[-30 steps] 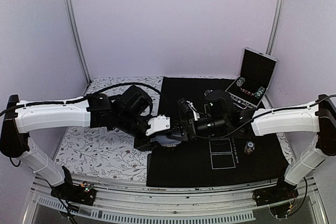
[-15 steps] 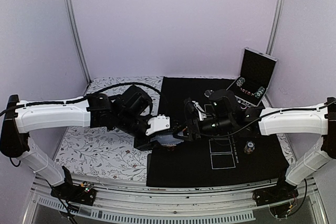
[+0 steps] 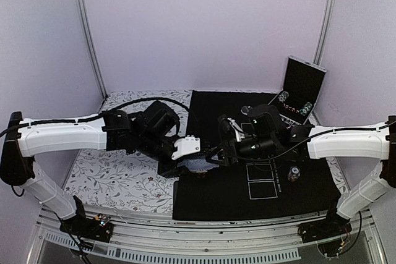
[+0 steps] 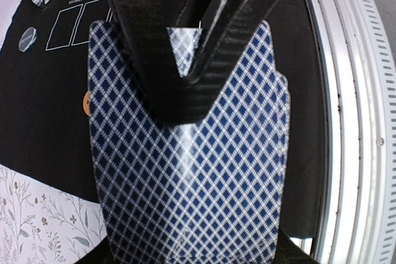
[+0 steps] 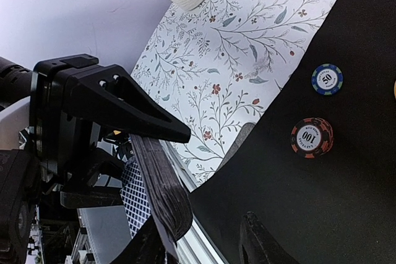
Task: Distribute texas hold em gaming equipment
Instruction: Pick up the poker card from the face-down deck piles.
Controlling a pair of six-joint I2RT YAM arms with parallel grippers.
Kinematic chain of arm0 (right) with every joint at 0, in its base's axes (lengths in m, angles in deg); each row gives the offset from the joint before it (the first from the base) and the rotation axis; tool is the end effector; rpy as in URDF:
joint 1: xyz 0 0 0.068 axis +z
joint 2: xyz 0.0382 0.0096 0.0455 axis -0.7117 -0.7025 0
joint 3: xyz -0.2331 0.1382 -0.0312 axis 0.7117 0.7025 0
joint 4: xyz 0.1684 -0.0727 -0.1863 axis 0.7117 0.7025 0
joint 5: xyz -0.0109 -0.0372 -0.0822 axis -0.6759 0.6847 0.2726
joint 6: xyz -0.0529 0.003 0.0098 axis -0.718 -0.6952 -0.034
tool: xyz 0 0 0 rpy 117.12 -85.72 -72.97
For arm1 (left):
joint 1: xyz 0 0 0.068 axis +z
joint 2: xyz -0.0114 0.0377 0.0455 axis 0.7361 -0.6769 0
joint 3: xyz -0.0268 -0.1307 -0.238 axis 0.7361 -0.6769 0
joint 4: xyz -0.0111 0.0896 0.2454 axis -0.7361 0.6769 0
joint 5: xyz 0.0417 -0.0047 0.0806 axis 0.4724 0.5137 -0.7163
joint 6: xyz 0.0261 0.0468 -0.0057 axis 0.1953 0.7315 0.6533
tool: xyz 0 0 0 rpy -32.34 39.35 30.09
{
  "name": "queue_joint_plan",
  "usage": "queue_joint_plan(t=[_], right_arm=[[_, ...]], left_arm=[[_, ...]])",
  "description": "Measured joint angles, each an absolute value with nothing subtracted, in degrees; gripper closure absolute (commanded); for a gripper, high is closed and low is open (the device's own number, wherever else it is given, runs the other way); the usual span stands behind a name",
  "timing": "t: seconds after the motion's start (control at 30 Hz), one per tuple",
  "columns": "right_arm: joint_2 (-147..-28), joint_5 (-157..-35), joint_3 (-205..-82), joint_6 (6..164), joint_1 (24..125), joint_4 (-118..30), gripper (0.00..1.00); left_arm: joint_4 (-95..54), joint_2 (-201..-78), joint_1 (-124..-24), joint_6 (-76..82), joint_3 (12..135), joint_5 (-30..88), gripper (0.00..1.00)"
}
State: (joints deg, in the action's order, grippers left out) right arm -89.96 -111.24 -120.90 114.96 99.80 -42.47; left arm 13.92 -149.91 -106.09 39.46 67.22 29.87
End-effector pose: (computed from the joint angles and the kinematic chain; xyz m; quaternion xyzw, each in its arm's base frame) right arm 0.1749 0.2687 0.2461 -0.2262 0.8337 0.4610 0.2030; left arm 0.1599 -0.2739 0.2636 0.6503 0.6840 -0.1661 0.2858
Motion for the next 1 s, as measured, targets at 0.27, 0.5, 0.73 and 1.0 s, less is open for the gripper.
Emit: queue_joint_plan(t=[0.27,0.5,0.73,1.0], right_arm=[[-89.63,-111.22,-121.06,114.50,99.80,-41.83,0.62],[-89.02,-110.96,-121.17,114.13,99.85,-41.26,0.68],[-88.78,-110.98,-121.65,114.08,100.13,-40.91,0.85],[-88.34,-110.65,-122.43,114.15,100.22,-40.00,0.94]], left_arm=[[13.92,-149.91,-106.09,39.48,67.11,29.87,0.44],[13.90,-149.91,-106.09,39.48,67.11,29.87,0.43],[13.90,-149.91,-106.07,39.46,67.11,29.85,0.43],[13.94,-149.91,-105.98,39.46,67.11,29.70,0.43]])
